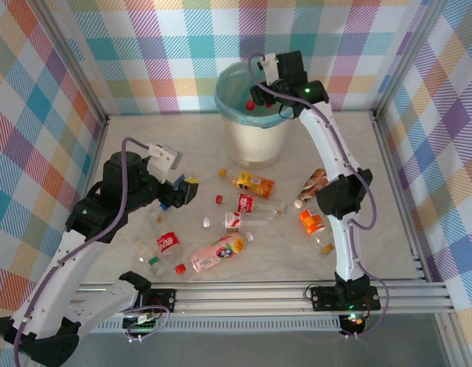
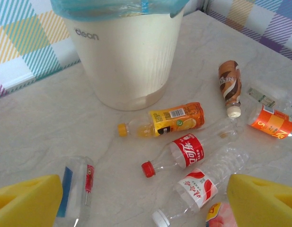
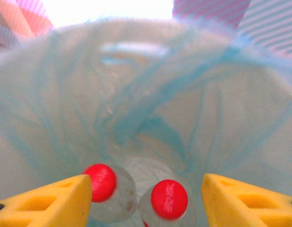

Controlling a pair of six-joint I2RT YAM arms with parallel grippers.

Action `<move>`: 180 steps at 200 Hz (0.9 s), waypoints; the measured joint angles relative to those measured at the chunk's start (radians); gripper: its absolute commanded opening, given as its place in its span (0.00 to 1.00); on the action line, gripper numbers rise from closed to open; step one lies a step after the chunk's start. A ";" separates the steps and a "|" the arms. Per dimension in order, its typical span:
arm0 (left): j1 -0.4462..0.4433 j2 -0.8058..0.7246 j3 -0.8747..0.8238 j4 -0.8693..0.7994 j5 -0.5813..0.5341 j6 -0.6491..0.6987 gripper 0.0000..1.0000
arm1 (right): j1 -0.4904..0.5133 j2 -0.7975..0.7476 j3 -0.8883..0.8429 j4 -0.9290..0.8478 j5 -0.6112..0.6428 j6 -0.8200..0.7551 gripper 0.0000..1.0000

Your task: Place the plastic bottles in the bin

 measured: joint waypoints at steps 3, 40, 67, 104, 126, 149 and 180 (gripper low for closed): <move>0.000 0.000 0.001 0.000 -0.001 -0.002 0.90 | 0.002 -0.013 0.000 0.000 -0.003 0.002 0.64; 0.000 0.027 0.021 -0.035 -0.015 -0.052 0.88 | 0.058 -0.224 -0.039 0.008 -0.044 0.008 0.64; 0.000 0.066 0.023 -0.097 -0.015 -0.069 0.86 | 0.115 -0.393 -0.177 0.032 -0.103 0.013 0.65; 0.000 0.138 0.032 -0.210 -0.074 -0.134 0.83 | 0.157 -0.564 -0.483 0.092 -0.172 0.064 0.65; 0.000 0.175 0.034 -0.280 -0.128 -0.233 0.84 | 0.167 -0.621 -0.660 0.129 -0.188 0.103 0.65; 0.002 0.174 0.005 -0.315 -0.166 -0.397 0.84 | 0.168 -0.660 -0.799 0.148 -0.197 0.144 0.65; 0.008 0.162 -0.123 -0.323 -0.179 -0.618 0.85 | 0.172 -0.694 -0.904 0.158 -0.204 0.182 0.65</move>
